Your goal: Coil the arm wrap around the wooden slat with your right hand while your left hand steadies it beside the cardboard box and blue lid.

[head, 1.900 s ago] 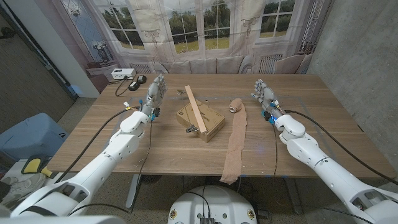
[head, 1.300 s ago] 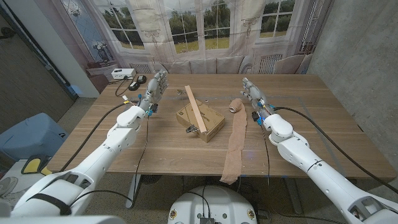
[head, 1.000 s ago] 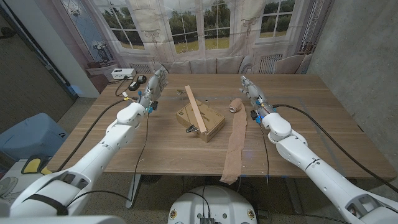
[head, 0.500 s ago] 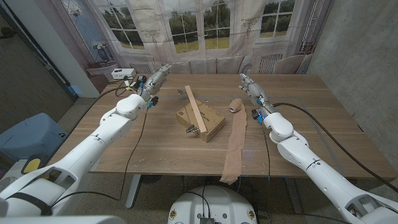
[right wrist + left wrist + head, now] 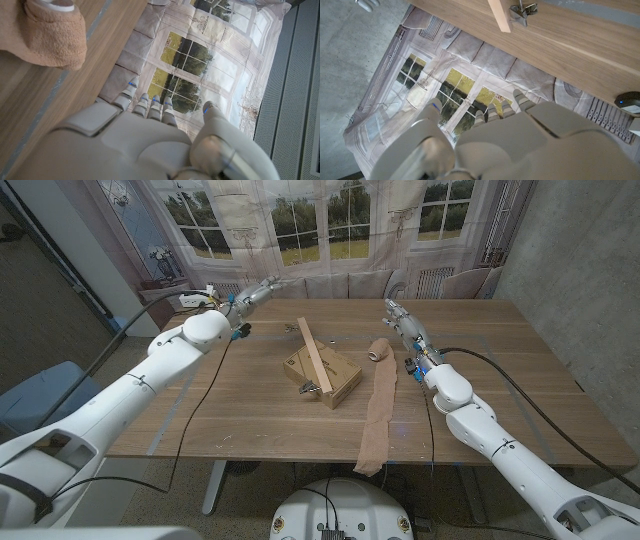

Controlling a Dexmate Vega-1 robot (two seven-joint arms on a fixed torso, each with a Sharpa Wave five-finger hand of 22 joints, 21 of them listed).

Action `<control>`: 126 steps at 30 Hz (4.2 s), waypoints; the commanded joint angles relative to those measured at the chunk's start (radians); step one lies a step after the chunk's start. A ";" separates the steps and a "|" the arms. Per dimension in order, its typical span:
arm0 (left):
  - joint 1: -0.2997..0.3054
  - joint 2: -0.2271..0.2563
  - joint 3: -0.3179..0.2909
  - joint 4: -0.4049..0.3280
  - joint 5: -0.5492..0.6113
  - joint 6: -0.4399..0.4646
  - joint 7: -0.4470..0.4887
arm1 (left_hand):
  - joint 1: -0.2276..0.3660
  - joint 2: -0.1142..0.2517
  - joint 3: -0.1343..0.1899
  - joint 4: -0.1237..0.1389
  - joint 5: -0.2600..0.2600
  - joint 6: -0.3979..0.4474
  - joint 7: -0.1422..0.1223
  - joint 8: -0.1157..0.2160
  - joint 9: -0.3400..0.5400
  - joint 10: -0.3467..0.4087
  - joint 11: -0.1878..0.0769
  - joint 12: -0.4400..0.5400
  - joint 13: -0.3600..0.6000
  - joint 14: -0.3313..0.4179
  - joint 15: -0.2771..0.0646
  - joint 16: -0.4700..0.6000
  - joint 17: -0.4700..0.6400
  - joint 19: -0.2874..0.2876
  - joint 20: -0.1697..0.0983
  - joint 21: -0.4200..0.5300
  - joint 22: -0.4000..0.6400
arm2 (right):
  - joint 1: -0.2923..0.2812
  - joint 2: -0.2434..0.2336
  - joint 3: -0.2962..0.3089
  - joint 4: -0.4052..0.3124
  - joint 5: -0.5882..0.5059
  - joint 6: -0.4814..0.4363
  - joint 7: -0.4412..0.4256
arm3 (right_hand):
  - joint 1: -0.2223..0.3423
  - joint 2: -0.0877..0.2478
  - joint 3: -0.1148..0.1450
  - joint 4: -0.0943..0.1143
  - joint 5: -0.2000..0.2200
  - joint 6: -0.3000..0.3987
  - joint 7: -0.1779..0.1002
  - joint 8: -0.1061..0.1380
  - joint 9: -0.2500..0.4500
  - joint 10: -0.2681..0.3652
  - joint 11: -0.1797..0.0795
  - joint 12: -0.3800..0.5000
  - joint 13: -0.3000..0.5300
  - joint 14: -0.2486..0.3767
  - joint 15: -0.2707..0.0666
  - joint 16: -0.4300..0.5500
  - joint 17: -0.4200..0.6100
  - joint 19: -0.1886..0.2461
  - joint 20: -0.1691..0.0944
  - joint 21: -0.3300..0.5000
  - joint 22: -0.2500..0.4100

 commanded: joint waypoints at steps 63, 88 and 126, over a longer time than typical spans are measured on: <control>-0.640 -0.037 0.596 -0.002 1.181 0.007 -0.575 | 0.599 -0.124 0.037 -0.108 0.008 0.183 -0.109 -0.002 0.018 0.192 -0.126 -0.027 0.011 0.102 -0.044 -0.015 0.000 0.143 0.046 -0.038 -0.004 | 0.000 0.053 -0.007 0.050 -0.012 0.094 -0.024 | -0.008 0.000 -0.004 -0.008 0.002 0.013 -0.007 0.005 0.005 0.018 -0.006 0.004 0.003 0.021 0.008 0.012 0.005 0.027 0.006 -0.017 0.004; -0.620 -0.093 0.566 0.077 1.145 -0.132 -0.545 | 0.849 -0.071 -0.091 -0.100 -0.007 0.193 -0.129 0.272 0.283 0.292 -0.146 0.197 0.222 0.408 -0.210 0.027 0.023 0.339 -0.166 0.014 0.003 | -0.028 0.040 0.004 0.018 -0.010 0.088 -0.038 | -0.015 0.002 -0.005 -0.007 0.001 0.016 -0.006 0.005 0.005 0.025 -0.008 0.005 0.003 0.026 0.008 0.012 0.006 0.032 0.008 -0.022 0.004; -0.655 -0.147 0.705 0.232 1.341 -0.269 -0.429 | 0.765 -0.137 -0.278 -0.041 0.127 0.032 -0.070 0.170 0.207 0.148 -0.115 0.133 0.211 0.190 -0.121 -0.005 0.008 0.180 -0.050 -0.052 0.000 | 0.010 0.072 -0.014 0.075 -0.015 0.077 -0.035 | -0.022 0.004 -0.007 -0.006 0.002 0.030 -0.020 0.007 0.005 0.027 -0.006 0.003 0.003 0.027 0.010 0.011 0.006 0.035 0.010 -0.031 0.005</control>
